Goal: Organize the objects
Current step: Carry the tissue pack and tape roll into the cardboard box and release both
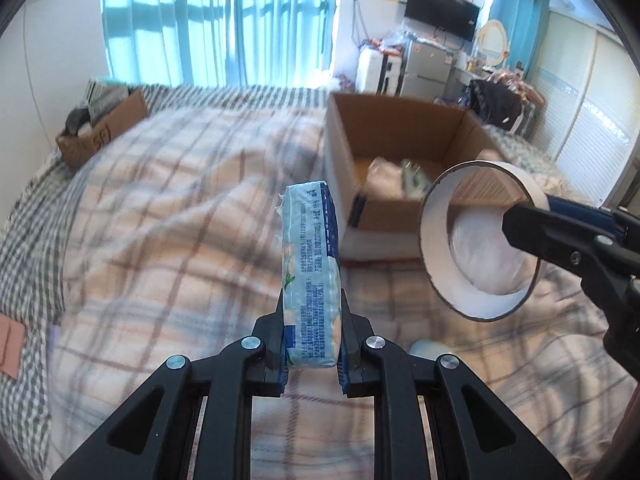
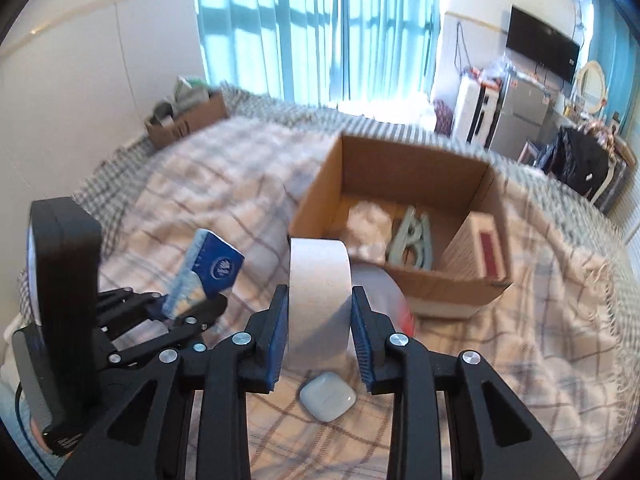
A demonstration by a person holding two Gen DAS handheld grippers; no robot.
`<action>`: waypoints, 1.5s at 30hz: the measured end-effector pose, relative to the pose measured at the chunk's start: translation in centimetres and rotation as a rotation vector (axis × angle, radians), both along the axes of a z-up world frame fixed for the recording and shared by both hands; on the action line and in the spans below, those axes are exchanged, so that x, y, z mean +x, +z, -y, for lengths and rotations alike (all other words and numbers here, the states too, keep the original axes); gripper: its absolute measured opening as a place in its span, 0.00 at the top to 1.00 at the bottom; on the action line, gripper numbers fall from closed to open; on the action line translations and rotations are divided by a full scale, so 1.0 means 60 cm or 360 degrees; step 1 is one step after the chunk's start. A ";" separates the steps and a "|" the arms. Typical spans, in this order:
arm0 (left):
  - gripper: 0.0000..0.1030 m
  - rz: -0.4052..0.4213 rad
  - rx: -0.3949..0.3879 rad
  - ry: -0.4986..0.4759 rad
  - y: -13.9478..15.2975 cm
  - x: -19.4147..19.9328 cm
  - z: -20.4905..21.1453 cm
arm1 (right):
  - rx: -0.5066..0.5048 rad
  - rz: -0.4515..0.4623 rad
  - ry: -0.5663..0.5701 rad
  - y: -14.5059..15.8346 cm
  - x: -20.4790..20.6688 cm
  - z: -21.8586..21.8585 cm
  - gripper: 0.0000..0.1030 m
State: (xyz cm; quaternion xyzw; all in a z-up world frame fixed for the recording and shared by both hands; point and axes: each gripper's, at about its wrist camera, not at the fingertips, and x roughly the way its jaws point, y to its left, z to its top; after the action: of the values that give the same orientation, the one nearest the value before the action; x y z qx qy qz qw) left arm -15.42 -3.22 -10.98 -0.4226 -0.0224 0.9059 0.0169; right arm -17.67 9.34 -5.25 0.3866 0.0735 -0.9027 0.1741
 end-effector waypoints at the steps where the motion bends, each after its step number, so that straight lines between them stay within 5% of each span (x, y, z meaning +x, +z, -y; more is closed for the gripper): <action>1: 0.83 -0.0025 0.0004 -0.0014 0.017 -0.001 -0.005 | 0.0004 -0.0034 -0.0003 0.012 0.003 -0.002 0.72; 11: 0.83 -0.0256 -0.0016 -0.0131 0.152 -0.084 -0.050 | 0.0032 -0.0326 -0.0049 0.139 -0.029 -0.039 0.72; 14: 0.83 -0.0252 0.0017 -0.0165 0.160 -0.127 -0.060 | 0.0045 -0.0366 -0.0084 0.154 -0.063 -0.050 0.72; 19: 0.83 -0.0172 0.0011 -0.0160 0.115 -0.202 -0.074 | 0.0073 -0.0338 -0.0129 0.129 -0.142 -0.062 0.72; 27: 0.83 0.0004 -0.0008 -0.0156 -0.005 -0.272 -0.077 | 0.0086 -0.0133 -0.0146 0.008 -0.245 -0.080 0.72; 33: 0.82 0.0017 -0.0033 -0.0175 -0.019 -0.272 -0.082 | -0.0012 -0.0071 -0.0171 -0.019 -0.255 -0.110 0.72; 35: 0.80 -0.0010 -0.0043 -0.0173 -0.003 -0.261 -0.085 | -0.0032 -0.0093 -0.0192 -0.004 -0.248 -0.120 0.71; 38: 0.65 -0.0053 -0.0030 -0.0178 0.028 -0.240 -0.088 | -0.0044 -0.0145 -0.0205 0.029 -0.226 -0.131 0.47; 40: 0.35 -0.0109 -0.0053 -0.0145 0.055 -0.219 -0.087 | -0.0041 -0.0208 -0.0209 0.063 -0.196 -0.139 0.42; 45: 0.25 -0.0156 -0.0050 -0.0077 0.101 -0.160 -0.071 | 0.0017 -0.0288 -0.0202 0.129 -0.125 -0.158 0.34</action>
State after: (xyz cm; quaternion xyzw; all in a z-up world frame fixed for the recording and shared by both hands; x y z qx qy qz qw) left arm -25.03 1.06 -4.94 -0.3784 0.0030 0.9250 0.0333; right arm -25.19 18.80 2.46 0.3082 0.0691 -0.9427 0.1072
